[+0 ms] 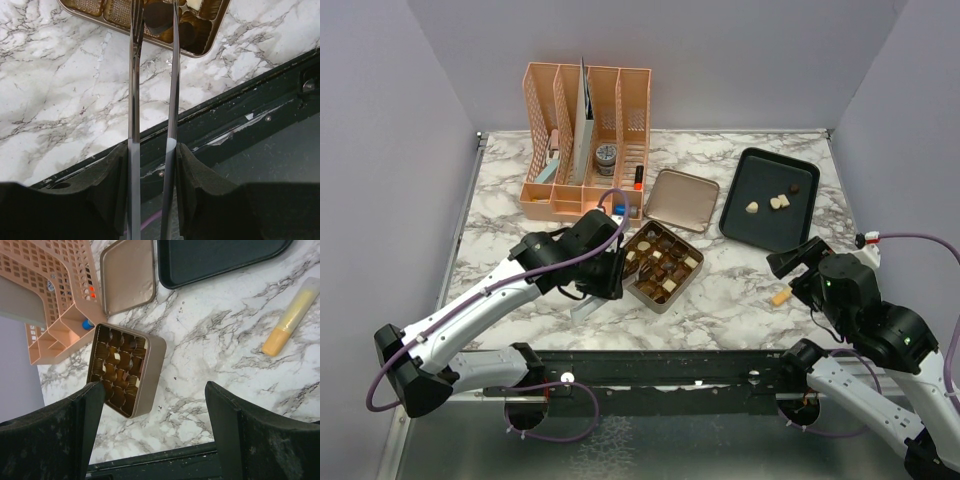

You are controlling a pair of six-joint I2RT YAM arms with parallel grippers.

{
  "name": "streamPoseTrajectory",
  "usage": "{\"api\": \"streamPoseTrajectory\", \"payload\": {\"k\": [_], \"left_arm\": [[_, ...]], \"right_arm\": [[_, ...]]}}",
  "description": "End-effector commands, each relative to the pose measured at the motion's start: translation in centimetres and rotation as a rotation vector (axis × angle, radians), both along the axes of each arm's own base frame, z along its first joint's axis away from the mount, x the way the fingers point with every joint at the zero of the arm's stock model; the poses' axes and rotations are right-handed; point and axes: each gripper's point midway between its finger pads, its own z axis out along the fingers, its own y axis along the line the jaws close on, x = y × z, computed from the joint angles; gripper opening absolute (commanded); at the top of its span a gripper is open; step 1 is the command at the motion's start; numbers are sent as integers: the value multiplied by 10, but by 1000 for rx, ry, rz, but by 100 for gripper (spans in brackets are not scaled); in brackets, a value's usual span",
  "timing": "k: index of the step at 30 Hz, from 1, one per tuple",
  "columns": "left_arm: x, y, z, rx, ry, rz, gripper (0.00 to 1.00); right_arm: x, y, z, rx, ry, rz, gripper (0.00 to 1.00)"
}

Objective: Pack the chocolate
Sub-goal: Place the fake chocolate in the packing box.

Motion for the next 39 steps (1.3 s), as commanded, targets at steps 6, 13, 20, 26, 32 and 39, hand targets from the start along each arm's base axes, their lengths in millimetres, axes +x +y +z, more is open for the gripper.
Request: {"api": "streamPoseTrajectory", "payload": {"k": [6,13,20,26,32,39], "left_arm": [[-3,-10,1,-35,22,-38,37],[0,-15,2,-43,19,-41,42],[4,-13,0,-27,8,-31,43],[6,-14,4,-32,-5,-20,44],[6,-13,6,-36,-8,-11,47],[11,-11,11,-38,-37,13,47]], "right_arm": [[-2,-4,-4,-13,9,-8,86],[-4,-6,-1,-7,0,-11,86],[-3,-4,1,4,-9,-7,86],[-4,-5,3,8,-16,-7,86],[-5,-6,4,10,-19,-6,86],[-7,-6,5,17,-27,-5,86]]}}
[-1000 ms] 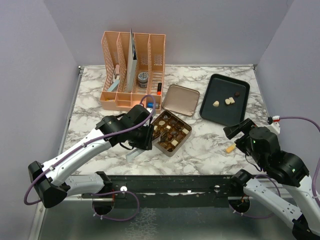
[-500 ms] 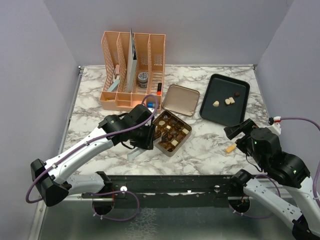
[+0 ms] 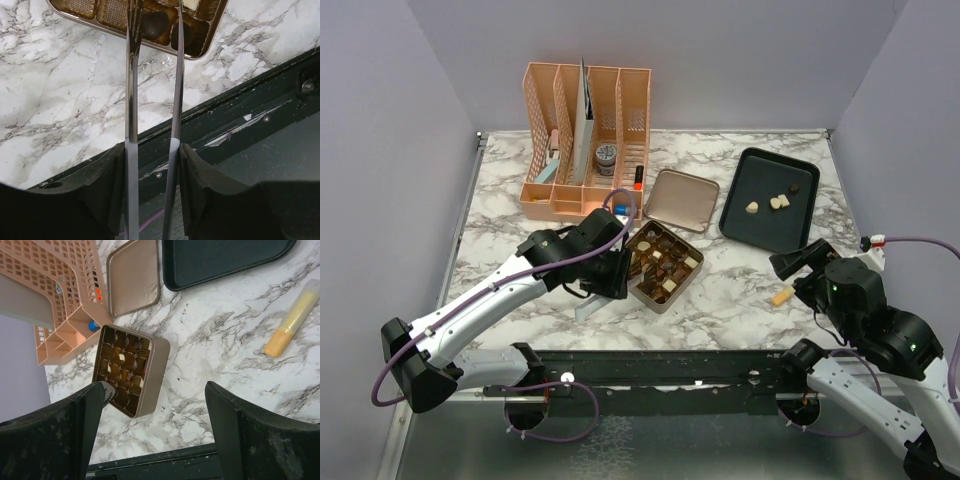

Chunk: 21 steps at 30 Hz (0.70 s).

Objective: Pack the chocolate
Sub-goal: Place the fake chocolate in the packing box, then pick up the fake chocolate from the plate.

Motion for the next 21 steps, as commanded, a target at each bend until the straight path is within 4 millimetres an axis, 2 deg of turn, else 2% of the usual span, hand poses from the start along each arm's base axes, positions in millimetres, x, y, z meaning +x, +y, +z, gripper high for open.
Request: {"api": "streamPoseTrajectory", "payload": {"k": [1,3,9,13,21], "left_arm": [[12,-2,18,-36,-76,32,47],[17,-6,22,-49,-103,19,47],[56,-26,46,-63,-281,-30,46],[91,-51,66,-104,-449,-85,46],[149,-106,83,-155,-703,-178,46]], "right_arm": [[-4,-4,2,2,-5,-4,86],[-4,-4,5,6,-12,-3,86],[-5,-8,15,10,-42,-12,86],[-6,-9,21,13,-57,-5,86],[-8,-15,40,7,-99,-12,86]]}}
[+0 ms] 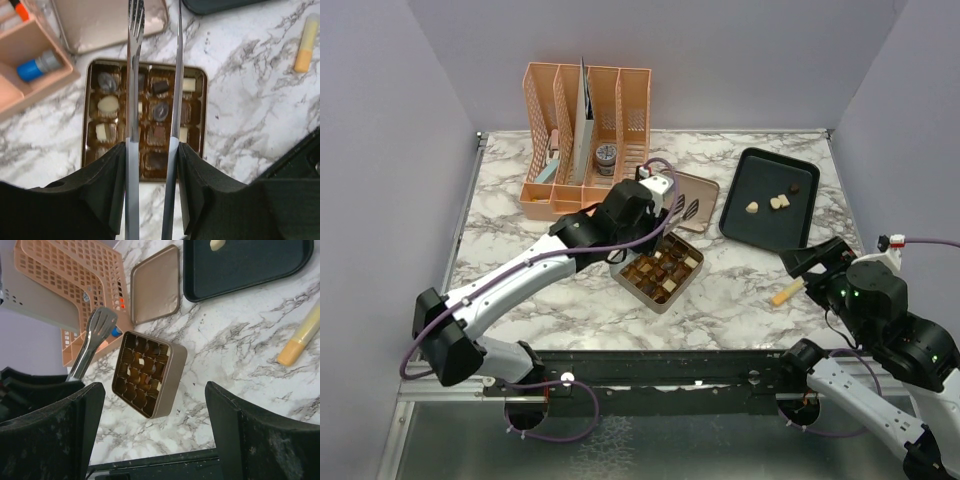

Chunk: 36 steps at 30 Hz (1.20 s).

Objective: Pack the chocolate
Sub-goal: Pick up the fake chocolate from the plate.

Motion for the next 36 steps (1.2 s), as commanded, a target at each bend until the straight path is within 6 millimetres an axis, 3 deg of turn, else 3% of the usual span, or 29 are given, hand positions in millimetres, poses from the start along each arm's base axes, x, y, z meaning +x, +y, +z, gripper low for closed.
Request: {"api": "streamPoseTrajectory", "payload": {"k": [1,4,12,18,22,28,36], "left_arm": [[50,-46,42,-92,-270,-66,46],[65,-75,36,-100,-306,-133,46],[97,-152,-6,-49,-307,-300,46],[107,-198,-58,-22,-259,-375,46],[114,-213,-79,-16,-238,-377,46],[128,-214,-105,32,-236,-327,46],[138,-214,-110,57,-267,-303,46]], "right_arm": [[-3,-11,9,-21,-25,-24,86],[-3,-10,11,-12,-33,-22,86],[-3,-8,13,-14,-29,-15,86],[-5,-10,14,-11,-29,-22,86],[-5,-10,16,-3,-29,-20,86],[-6,-10,18,10,-38,-23,86],[-6,-10,17,15,-34,-22,86]]}}
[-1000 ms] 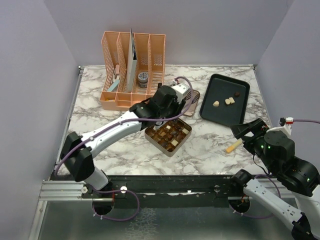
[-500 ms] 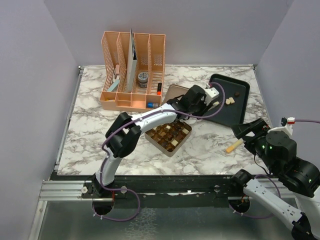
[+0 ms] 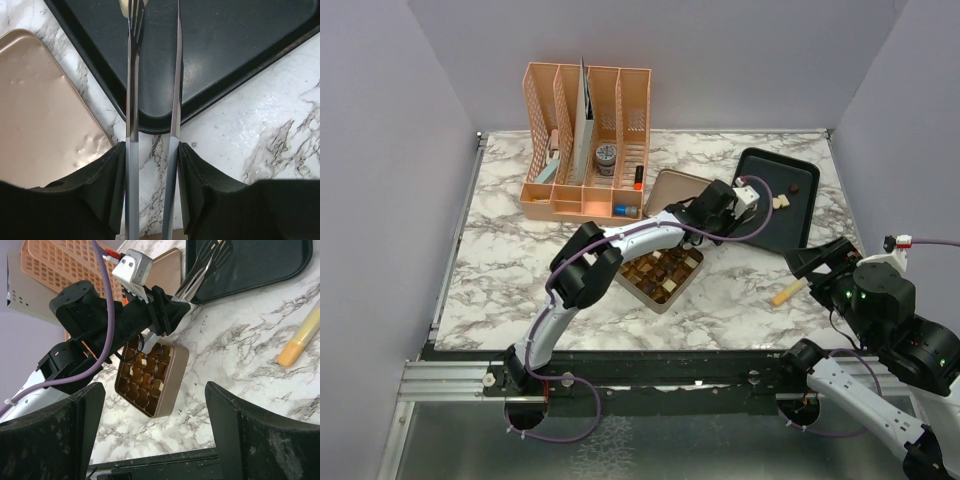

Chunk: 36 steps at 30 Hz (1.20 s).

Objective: Pack the chocolate
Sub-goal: Pick up the fake chocolate from the plate.

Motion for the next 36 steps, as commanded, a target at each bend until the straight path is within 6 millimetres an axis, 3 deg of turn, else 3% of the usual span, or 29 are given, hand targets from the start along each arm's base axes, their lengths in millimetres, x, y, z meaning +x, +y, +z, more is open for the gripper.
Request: {"api": "streamPoseTrajectory", "payload": {"k": [1,18,23,33,36], "left_arm": [[20,-14,31,-59,-102,20,46],[41,-15,24,-64,-115,58,48],[46,-14,13,-45,-98,67,49],[47,-12,-4,-22,-71,69,51],[46,-12,-3,-24,-67,65,46]], "right_arm": [[-2,-6,5,7,-12,-23,86],[-1,-8,5,-4,-9,-36,86],[-1,-8,4,-7,-7,-38,86],[-2,-10,3,-4,-6,-44,86],[-2,-11,3,-3,-5,-45,86]]}}
